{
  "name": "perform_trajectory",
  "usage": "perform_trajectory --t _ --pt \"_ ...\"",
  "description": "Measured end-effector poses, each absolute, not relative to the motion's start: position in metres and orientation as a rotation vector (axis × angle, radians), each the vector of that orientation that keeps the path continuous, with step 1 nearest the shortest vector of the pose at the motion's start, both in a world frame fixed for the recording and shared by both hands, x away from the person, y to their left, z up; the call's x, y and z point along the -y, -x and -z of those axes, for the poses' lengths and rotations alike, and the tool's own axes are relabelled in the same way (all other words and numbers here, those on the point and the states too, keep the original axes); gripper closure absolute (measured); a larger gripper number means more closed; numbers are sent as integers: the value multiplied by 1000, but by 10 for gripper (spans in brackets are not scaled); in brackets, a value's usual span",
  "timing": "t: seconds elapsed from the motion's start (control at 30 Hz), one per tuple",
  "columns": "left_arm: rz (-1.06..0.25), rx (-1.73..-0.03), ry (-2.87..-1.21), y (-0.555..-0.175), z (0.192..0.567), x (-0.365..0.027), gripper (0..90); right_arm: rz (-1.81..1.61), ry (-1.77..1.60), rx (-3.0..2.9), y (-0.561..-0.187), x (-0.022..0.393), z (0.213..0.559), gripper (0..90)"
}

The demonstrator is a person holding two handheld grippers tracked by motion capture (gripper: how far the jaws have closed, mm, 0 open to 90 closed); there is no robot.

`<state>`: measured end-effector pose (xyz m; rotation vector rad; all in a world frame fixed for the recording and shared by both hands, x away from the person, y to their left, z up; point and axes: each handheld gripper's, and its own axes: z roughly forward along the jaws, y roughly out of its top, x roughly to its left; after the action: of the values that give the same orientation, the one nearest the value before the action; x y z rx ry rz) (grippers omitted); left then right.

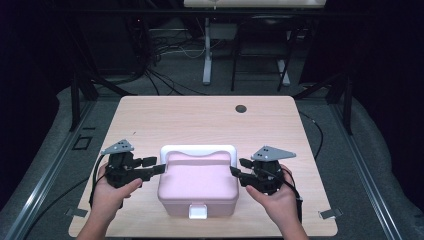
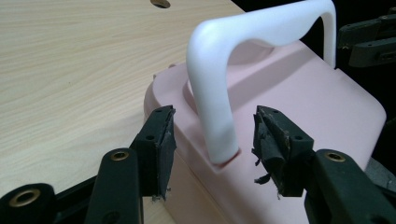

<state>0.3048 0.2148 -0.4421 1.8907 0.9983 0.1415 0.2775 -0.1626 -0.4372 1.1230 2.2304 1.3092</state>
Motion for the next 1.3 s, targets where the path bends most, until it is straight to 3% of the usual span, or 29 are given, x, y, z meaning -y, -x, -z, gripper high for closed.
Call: perform_trajectory --t 0.33,0.57,0.9,1.3 --pt "-134 -970 -1911 -312 445 -205 526 -1318 -1161 -2244 -293 157 444 568" --pt "-126 -965 -1905 -308 452 -202 549 -1371 -1159 -2232 -290 158 451 635" --pt "-167 -950 -1899 -301 451 -204 721 -1368 -1127 -2215 -281 159 449 710" --pt "-160 -948 -1898 -297 449 -206 730 -1378 -1114 -2219 -276 159 445 733"
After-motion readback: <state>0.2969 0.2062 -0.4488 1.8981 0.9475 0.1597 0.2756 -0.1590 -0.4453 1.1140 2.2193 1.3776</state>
